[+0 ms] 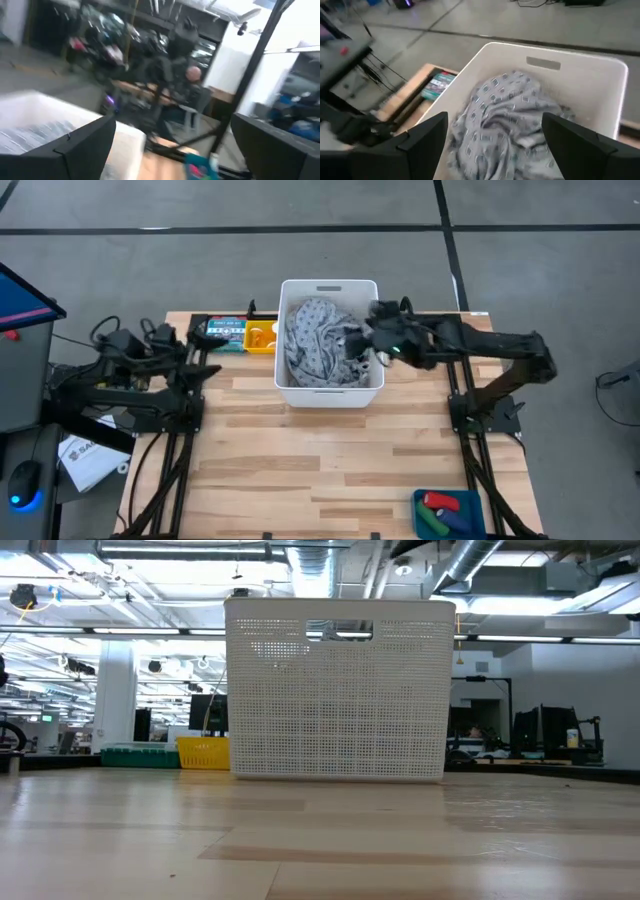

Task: Pick & place medical supplies in basket/bin
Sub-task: Return to Home Position

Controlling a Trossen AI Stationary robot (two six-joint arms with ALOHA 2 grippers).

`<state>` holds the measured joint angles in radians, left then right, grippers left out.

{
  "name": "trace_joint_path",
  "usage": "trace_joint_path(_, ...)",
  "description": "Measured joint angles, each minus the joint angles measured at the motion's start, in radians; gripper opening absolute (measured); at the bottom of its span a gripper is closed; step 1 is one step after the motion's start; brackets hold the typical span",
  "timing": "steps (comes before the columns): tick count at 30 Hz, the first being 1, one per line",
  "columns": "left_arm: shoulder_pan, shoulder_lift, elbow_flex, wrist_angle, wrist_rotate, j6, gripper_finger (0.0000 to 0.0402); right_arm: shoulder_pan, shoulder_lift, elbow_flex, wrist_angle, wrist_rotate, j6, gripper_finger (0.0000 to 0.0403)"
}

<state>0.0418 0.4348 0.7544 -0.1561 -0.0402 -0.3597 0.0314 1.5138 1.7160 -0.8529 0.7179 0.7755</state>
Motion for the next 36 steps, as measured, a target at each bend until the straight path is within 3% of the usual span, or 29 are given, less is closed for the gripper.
trace_joint_path(5, 0.021, -0.098, 0.0, -0.043, -0.027, 0.146, 0.0355, 0.127, -0.12, -0.161, 0.023, 0.081, 0.179, 0.0318)
trace_joint_path(10, 0.025, -0.172, -0.001, -0.246, -0.058, 0.173, 0.0306, 0.228, -0.188, -0.264, 0.042, 0.169, 0.363, 0.0318)
trace_joint_path(14, 0.025, -0.218, -0.045, -0.253, -0.003, 0.169, 0.0265, 0.275, -0.183, -0.281, 0.112, 0.208, 0.374, 0.0318)
trace_joint_path(23, 0.025, -0.424, -0.274, -0.211, 0.125, 0.174, 0.0174, 0.34, -0.173, -0.279, 0.288, 0.226, 0.377, 0.0318)
trace_joint_path(26, 0.024, -0.433, -0.36, -0.137, 0.183, 0.173, 0.014, 0.368, -0.172, -0.279, 0.323, 0.241, 0.37, 0.0318)
trace_joint_path(29, 0.022, -0.4, -0.461, 0.083, 0.242, 0.178, 0.0102, 0.397, -0.169, -0.279, 0.347, 0.285, 0.373, 0.0318)
trace_joint_path(33, 0.022, -0.399, -0.594, 0.273, 0.257, 0.172, 0.005, 0.432, -0.153, -0.28, 0.372, 0.332, 0.374, 0.0318)
trace_joint_path(36, 0.022, -0.417, -0.651, 0.302, 0.257, 0.172, 0.0013, 0.462, -0.155, -0.28, 0.383, 0.34, 0.376, 0.0318)
